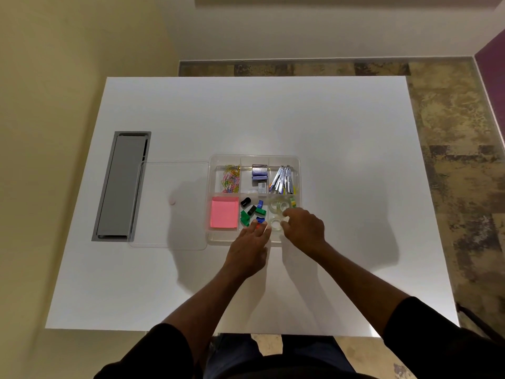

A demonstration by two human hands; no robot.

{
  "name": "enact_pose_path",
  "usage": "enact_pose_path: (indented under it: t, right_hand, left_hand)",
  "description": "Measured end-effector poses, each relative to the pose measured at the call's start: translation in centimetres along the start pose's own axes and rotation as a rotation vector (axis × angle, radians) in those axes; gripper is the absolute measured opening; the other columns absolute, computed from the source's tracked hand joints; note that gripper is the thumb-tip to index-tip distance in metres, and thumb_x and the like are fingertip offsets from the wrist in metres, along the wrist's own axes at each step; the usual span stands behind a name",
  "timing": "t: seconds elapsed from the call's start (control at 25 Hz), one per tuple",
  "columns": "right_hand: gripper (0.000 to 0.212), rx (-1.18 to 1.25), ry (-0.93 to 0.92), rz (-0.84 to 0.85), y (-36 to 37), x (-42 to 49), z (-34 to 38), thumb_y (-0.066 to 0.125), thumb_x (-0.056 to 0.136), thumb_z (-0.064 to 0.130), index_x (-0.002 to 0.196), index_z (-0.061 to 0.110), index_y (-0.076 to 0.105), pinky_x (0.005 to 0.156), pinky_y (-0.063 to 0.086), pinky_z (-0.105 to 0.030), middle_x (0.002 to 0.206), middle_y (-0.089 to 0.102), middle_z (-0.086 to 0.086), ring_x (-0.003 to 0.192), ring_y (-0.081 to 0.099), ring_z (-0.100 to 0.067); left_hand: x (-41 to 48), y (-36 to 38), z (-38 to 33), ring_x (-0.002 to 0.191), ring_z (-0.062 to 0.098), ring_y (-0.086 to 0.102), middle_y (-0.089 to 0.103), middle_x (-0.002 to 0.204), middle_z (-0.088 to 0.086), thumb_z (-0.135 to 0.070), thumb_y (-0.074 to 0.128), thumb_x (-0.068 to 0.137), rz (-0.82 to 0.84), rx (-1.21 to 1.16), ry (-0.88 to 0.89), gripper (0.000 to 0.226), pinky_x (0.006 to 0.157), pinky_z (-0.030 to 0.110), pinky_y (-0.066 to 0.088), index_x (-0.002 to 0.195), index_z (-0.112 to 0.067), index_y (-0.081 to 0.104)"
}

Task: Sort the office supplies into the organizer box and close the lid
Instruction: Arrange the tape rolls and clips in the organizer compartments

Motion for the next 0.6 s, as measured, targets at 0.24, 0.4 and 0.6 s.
enact_pose_path:
  t: [0.24,0.4,0.6]
  right_hand:
    - [0.022,-0.083,0.152,-0.144,-1.8,1.4,-0.3,0.061,0.103,0.033,0.113,0.017,0.073,0.062,0.044,-0.03,0.092,0.078,-0.012,0.083,0.076,-0.036]
    - [0.021,-0.155,0.205,-0.104,-1.9,2.4,0.4,0.06,0.101,0.026,0.102,0.015,0.077,0.064,0.042,-0.029,0.09,0.078,-0.01,0.084,0.077,-0.035]
    - [0.012,-0.205,0.288,-0.094,-1.7,2.9,1.9,0.064,0.098,0.016,0.104,0.011,0.073,0.065,0.044,-0.031,0.094,0.078,-0.01,0.088,0.078,-0.033]
  left_hand:
    - [-0.2,-0.3,-0.1,0.162,0.029,0.018,0.032,0.171,0.008,-0.019,0.059,0.103,-0.051,-0.042,-0.02,0.061,0.13,0.048,0.027,0.159,-0.019,0.037]
    - [-0.2,-0.6,-0.2,0.162,0.03,0.022,0.036,0.169,0.008,-0.019,0.06,0.103,-0.064,-0.054,-0.025,0.057,0.128,0.047,0.029,0.157,-0.017,0.042]
    - [-0.4,-0.5,0.0,0.161,0.03,0.024,0.038,0.168,0.008,-0.02,0.06,0.103,-0.054,-0.081,-0.045,0.056,0.125,0.048,0.034,0.157,-0.019,0.044]
Point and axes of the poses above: each hand's wrist, its own x-axis towards the middle knuckle, its own y-axis out of the palm, z = x × y, the point moved 2 cm from there along x, towards the middle knuckle
